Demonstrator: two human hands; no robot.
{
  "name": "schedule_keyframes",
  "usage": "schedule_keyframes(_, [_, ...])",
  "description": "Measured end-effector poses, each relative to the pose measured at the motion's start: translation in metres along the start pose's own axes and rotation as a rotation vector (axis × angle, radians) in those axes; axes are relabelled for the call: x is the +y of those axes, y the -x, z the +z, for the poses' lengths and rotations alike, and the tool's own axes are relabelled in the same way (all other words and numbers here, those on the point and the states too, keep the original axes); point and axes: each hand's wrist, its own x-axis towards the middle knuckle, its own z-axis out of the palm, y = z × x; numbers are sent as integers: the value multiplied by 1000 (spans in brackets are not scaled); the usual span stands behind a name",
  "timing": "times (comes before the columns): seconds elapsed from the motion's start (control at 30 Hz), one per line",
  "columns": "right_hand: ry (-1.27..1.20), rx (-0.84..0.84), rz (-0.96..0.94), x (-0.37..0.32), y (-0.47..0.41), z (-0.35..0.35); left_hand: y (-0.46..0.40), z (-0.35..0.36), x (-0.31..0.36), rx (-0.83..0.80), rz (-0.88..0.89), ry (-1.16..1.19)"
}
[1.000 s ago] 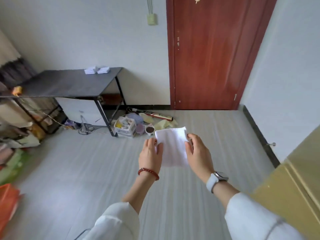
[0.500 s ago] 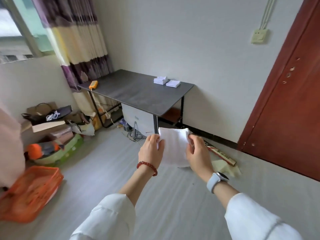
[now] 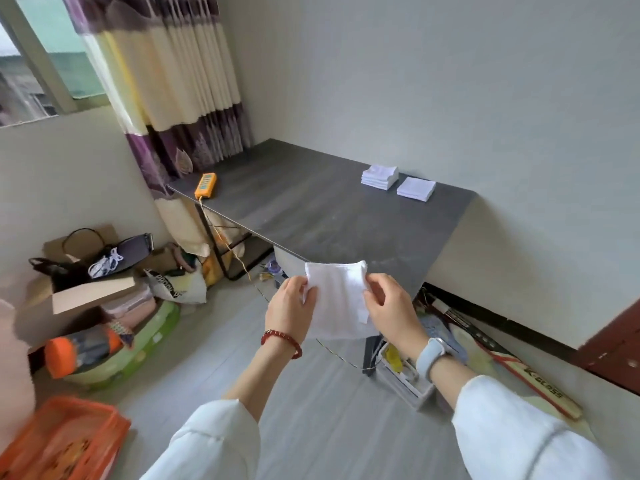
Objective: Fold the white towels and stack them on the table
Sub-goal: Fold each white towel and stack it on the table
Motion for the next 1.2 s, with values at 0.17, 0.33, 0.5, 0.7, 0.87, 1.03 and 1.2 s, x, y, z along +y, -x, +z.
schedule_keyframes(0.17, [32,87,91,28,-109,12,-129,48,-5,-149,26,39])
schedule_keyframes(0.33, [5,161,217,77,-218,12,-246,121,9,-287,65,93])
schedule_keyframes(0.5, [-57,246,362,132,-336,8,-368,197,30,-402,61,155])
schedule_keyframes(0.7, [-40,365,469,187,-436,-5,-475,273,64,-485,120,150])
schedule_keyframes(0.87, [19,482,529,252,-522,-25,-558,362,90,-566,172,173])
schedule_keyframes(1.03, [40,565,596,322,-593,-34,-619,456,101,-603,212,176])
schedule_keyframes(1.2, [59,589,638,376,-628,-32,-652,517,107,-603,257,18])
